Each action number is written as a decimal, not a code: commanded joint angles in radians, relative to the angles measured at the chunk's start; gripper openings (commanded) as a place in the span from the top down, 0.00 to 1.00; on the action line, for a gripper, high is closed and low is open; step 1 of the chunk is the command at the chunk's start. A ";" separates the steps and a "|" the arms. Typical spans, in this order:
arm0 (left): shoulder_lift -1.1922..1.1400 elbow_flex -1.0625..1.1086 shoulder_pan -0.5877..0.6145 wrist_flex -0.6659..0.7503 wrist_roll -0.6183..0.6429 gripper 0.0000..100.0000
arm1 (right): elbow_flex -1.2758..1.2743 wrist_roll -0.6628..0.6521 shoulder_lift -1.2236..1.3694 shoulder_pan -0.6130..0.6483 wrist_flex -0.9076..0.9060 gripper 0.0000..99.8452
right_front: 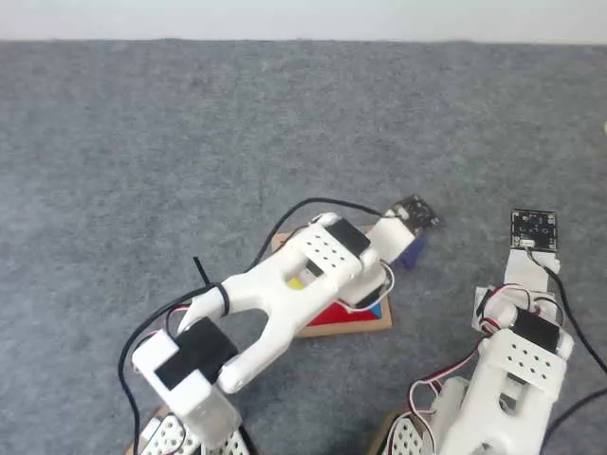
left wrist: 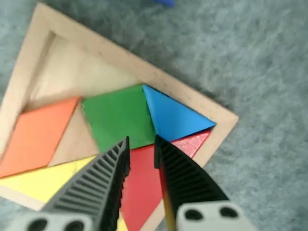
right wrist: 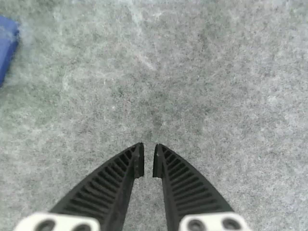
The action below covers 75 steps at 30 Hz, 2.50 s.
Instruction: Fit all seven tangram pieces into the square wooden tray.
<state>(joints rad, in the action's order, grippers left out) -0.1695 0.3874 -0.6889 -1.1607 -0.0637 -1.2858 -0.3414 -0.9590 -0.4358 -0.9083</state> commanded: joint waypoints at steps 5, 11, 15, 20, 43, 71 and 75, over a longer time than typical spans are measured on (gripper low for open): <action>0.072 -0.031 -0.029 -0.005 -0.003 0.91 | 0.009 0.011 0.010 0.013 0.021 0.95; 0.075 -0.085 -0.032 -0.017 -0.003 0.91 | 0.008 0.011 0.010 0.013 0.021 0.95; 0.068 -0.090 -0.043 0.011 -0.008 0.91 | 0.008 0.009 0.008 0.013 0.021 0.95; 0.012 -0.085 -0.052 0.020 -0.009 0.91 | 0.008 0.008 0.008 0.013 0.021 0.95; 0.829 0.516 0.400 0.290 0.026 0.92 | 0.040 -0.032 0.012 0.013 0.013 0.95; 1.220 0.951 0.686 0.572 -0.005 0.91 | 0.802 -0.054 0.978 0.634 -0.091 0.72; 1.220 0.951 0.686 0.572 -0.008 0.91 | 0.873 -0.054 1.075 0.627 -0.059 0.73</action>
<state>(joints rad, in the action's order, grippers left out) 1.0441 1.3479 -0.0077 -0.6160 -0.0591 -0.4971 -0.3844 0.0890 0.1933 -0.9958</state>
